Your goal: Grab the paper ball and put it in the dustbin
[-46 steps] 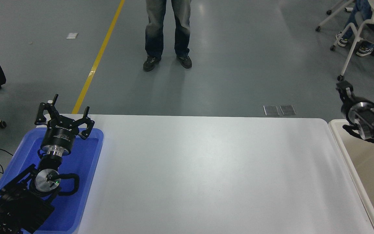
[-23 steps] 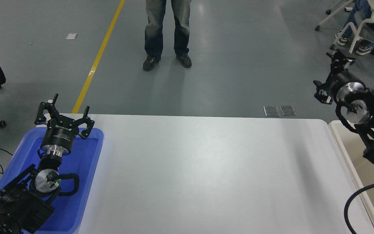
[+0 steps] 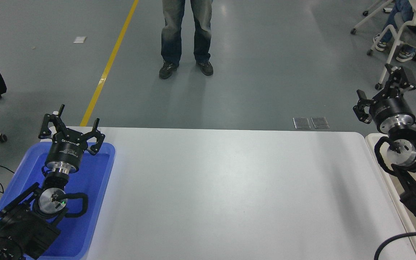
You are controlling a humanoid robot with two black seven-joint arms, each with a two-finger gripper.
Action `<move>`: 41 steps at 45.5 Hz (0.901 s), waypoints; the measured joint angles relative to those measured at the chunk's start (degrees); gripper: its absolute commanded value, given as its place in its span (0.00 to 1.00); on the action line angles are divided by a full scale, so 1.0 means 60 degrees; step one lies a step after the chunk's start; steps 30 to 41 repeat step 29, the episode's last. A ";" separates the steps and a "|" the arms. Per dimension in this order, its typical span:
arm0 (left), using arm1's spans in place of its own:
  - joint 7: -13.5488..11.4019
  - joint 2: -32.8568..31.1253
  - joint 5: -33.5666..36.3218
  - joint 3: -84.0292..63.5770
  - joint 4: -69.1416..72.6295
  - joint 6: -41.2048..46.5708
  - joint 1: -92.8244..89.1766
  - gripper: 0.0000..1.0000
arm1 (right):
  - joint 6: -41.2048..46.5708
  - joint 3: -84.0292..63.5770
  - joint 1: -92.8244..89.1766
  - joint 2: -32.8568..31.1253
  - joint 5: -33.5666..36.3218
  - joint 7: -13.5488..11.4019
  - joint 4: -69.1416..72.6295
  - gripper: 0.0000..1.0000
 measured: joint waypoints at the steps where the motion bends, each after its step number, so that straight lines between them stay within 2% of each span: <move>1: 0.0000 0.0000 0.0004 0.0000 0.0000 0.0000 0.0001 1.00 | 0.0056 0.0037 -0.0072 0.0029 0.0000 0.0051 0.0009 1.00; 16: 0.0000 0.0000 -0.0002 0.0000 0.0000 0.0000 0.0000 1.00 | 0.0486 0.0321 -0.0673 0.0356 -0.0001 0.0460 0.0095 1.00; 41: 0.0000 0.0000 -0.0002 0.0000 0.0000 0.0000 0.0000 1.00 | 0.0567 0.0336 -0.0809 0.0449 -0.0001 0.0534 0.0117 1.00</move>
